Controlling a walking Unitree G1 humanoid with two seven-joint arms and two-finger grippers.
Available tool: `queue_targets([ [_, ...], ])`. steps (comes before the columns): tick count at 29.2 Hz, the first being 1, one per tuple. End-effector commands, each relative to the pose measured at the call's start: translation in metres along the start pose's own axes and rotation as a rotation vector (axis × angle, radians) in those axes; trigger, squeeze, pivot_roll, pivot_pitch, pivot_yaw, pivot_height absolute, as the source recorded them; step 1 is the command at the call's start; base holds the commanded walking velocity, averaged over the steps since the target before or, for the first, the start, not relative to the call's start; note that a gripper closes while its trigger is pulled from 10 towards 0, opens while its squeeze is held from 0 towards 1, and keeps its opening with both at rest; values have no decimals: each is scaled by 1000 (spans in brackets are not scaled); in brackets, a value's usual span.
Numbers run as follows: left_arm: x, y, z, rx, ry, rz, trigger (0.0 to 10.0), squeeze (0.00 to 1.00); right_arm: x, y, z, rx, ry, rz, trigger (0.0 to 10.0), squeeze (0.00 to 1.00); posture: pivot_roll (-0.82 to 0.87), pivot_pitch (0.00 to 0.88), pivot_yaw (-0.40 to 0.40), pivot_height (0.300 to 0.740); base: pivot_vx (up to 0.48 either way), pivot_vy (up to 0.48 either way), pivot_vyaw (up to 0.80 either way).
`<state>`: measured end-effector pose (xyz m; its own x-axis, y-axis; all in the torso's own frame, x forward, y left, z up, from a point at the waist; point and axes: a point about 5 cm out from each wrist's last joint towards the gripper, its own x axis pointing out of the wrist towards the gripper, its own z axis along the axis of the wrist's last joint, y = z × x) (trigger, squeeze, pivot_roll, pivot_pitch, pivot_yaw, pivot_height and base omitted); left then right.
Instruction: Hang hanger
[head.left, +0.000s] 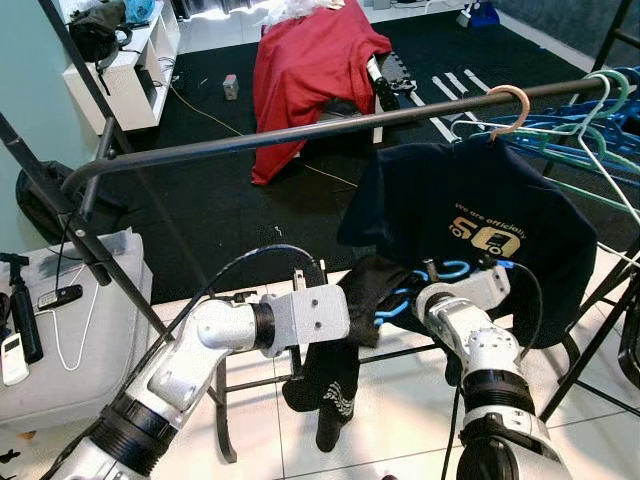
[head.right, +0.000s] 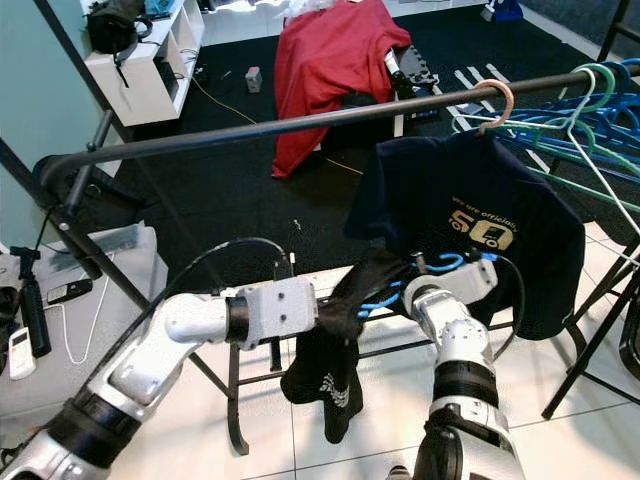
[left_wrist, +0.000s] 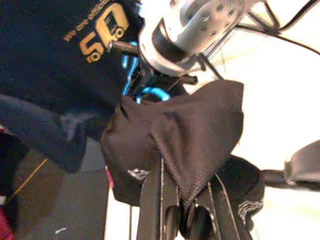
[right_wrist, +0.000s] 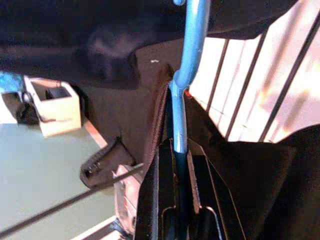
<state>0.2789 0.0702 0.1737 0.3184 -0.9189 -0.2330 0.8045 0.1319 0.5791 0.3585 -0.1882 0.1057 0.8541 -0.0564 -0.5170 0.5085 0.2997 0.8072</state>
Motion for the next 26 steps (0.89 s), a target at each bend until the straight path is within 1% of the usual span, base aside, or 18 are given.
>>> queue_targets([
  [1,-10,-5,26,89,-104,-80,10000,0,-3,-27,36,156,-189,-120,0,0,-61,129,71,740,0,0,0],
  [3,-10,-5,26,89,-104,-80,10000,0,-3,-27,36,156,-189,-120,0,0,-61,129,71,740,0,0,0],
  [4,-11,-9,24,105,-87,-102,10000,0,-3,-26,40,218,-202,-119,0,0,-61,129,71,740,0,0,0],
  [6,-13,-12,23,117,-71,-122,10000,0,-3,-25,44,235,-212,-117,0,0,-61,128,70,740,0,0,0],
  [7,-14,-13,23,108,-71,-133,10000,0,-4,-23,48,209,-231,-105,0,0,-61,129,71,740,0,0,0],
  [10,-15,-16,28,87,-83,-163,10000,0,-4,-19,53,198,-255,-100,0,0,-62,128,70,740,0,0,0],
  [11,-15,-17,33,84,-93,-167,10000,0,-4,-17,53,162,-258,-99,0,0,-61,125,69,740,0,0,0],
  [13,-15,-17,33,84,-93,-167,10000,0,-4,-17,53,162,-258,-99,0,0,-61,125,69,740,0,0,0],
  [14,-15,-16,35,82,-100,-157,10000,0,-3,-16,52,130,-255,-97,0,0,-61,125,69,740,0,0,0],
  [15,-12,-14,38,75,-112,-128,10000,0,-2,-12,47,52,-242,-85,0,0,-64,123,68,740,0,0,0],
  [16,-12,-14,38,75,-112,-128,10000,0,-2,-12,47,52,-242,-85,0,0,-64,123,68,740,0,0,0],
  [18,0,-8,51,24,-182,-71,10000,0,0,-5,21,-206,-187,-36,0,0,-70,114,69,740,0,0,0],
  [19,5,-7,57,8,-219,-59,10000,0,1,-4,8,-298,-167,-19,0,0,-70,113,69,740,0,0,0],
  [20,8,-6,63,-6,-251,-57,10000,0,1,-5,-2,-350,-154,-11,0,0,-70,113,69,740,0,0,0],
  [22,8,-6,63,-6,-251,-57,10000,0,1,-5,-2,-350,-154,-11,0,0,-70,113,69,740,0,0,0],
  [23,11,-6,68,-16,-274,-61,10000,0,1,-5,-10,-378,-150,-8,0,0,-70,108,70,740,0,0,0],
  [24,11,-6,68,-16,-274,-61,10000,0,1,-5,-10,-378,-150,-8,0,0,-70,108,70,740,0,0,0],
  [26,16,-8,73,-40,-294,-63,10000,0,1,-3,-23,-393,-146,2,0,0,-71,102,71,740,0,0,0],
])
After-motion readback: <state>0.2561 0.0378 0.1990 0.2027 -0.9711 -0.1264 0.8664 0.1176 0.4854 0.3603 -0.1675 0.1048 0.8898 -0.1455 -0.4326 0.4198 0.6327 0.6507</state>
